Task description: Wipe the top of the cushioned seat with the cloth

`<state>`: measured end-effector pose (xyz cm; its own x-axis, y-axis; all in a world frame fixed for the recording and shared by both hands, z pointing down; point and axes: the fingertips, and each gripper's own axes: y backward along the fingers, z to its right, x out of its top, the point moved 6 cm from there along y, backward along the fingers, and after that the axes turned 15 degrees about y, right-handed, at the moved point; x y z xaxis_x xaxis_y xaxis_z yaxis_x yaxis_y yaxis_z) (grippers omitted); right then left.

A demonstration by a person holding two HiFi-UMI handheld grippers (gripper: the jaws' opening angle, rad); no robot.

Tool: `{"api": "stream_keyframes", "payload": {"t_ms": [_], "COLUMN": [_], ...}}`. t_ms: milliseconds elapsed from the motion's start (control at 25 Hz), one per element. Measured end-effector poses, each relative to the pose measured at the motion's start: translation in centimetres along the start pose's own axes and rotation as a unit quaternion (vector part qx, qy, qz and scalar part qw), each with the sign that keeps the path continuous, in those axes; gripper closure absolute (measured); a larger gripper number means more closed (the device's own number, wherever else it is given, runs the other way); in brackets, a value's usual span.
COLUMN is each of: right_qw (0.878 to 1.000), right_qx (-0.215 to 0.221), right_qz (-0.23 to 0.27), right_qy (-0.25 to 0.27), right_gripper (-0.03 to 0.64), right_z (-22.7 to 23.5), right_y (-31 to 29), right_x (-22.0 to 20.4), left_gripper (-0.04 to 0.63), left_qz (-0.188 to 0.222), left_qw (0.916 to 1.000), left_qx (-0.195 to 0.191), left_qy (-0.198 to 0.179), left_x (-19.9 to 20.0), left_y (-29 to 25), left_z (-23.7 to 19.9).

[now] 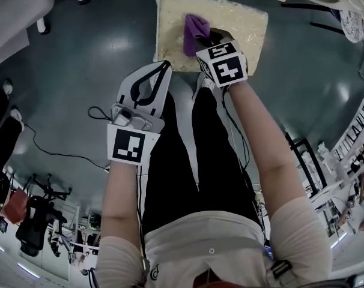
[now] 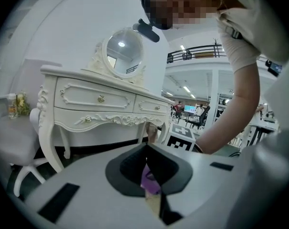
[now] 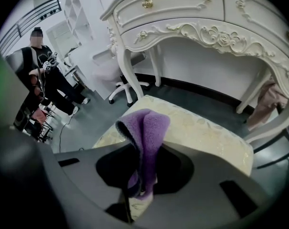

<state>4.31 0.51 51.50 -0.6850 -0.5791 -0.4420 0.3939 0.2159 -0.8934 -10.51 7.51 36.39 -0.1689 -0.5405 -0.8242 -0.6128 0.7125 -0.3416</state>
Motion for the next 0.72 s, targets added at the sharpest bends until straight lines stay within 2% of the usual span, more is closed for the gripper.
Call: {"api": "stream_keyframes", "payload": {"t_ms": [160,440,720], "right_qw": [1.0,0.999,0.997], "right_qx": [-0.008,-0.025,-0.036], "right_qz": [0.0,-0.01,-0.01], "right_qy": [-0.015,-0.033,-0.068], "right_gripper": [0.535,0.535,0.534], "right_z": [2.1,5.9,8.9], "right_y": [1.3,3.8,5.8], "right_x": [-2.4,-6.8,-10.7], "left_gripper": [0.581,0.581,0.581], "left_qz": [-0.003,-0.012,-0.005], "left_qw": [1.0,0.9996,0.9995], "left_qx": [-0.005,-0.026,-0.031], "left_qy": [0.006,-0.006,-0.005], "left_x": [-0.6,-1.0,-0.9], "left_y": [-1.6,-5.1,-8.0], "left_z": [1.8,5.8,8.3]}}
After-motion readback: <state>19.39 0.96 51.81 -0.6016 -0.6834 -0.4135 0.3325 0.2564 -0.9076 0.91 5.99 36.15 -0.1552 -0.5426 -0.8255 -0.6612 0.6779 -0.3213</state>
